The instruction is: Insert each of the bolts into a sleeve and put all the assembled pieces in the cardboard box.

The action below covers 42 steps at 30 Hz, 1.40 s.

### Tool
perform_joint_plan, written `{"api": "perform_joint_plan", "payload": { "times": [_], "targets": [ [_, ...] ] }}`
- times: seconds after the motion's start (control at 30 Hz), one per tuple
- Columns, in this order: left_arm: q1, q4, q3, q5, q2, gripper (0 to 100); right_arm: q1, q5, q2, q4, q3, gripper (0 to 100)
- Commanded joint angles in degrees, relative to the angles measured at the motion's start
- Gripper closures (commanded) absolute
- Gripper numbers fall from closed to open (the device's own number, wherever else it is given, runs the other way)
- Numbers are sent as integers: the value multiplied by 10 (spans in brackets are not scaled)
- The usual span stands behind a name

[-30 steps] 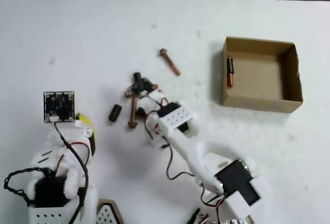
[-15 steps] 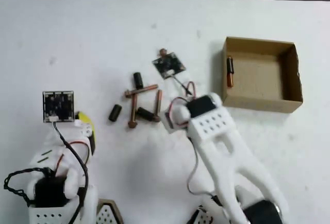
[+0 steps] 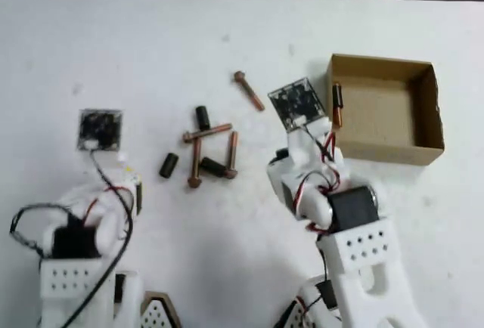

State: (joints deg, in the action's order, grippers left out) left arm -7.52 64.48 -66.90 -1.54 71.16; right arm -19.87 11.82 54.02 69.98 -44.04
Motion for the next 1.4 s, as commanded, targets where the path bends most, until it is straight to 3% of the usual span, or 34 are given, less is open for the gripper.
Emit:
{"api": "perform_joint_plan", "payload": {
  "times": [0.0, 0.2, 0.57, 1.13, 1.37],
  "targets": [
    [29, -40, 55, -14, -116, 980, 7, 8, 51, -40, -35, 982],
    [30, -96, 62, -14, -208, 980, 19, 31, 117, -82, -113, 982],
    [52, -89, 141, -15, -356, 980, 39, 40, 199, -158, -251, 982],
    [87, -89, 254, -11, -569, 980, 41, 84, 369, -163, -378, 982],
    [87, -89, 278, -10, -603, 980, 88, 84, 416, -163, -423, 981]
  ]
}}
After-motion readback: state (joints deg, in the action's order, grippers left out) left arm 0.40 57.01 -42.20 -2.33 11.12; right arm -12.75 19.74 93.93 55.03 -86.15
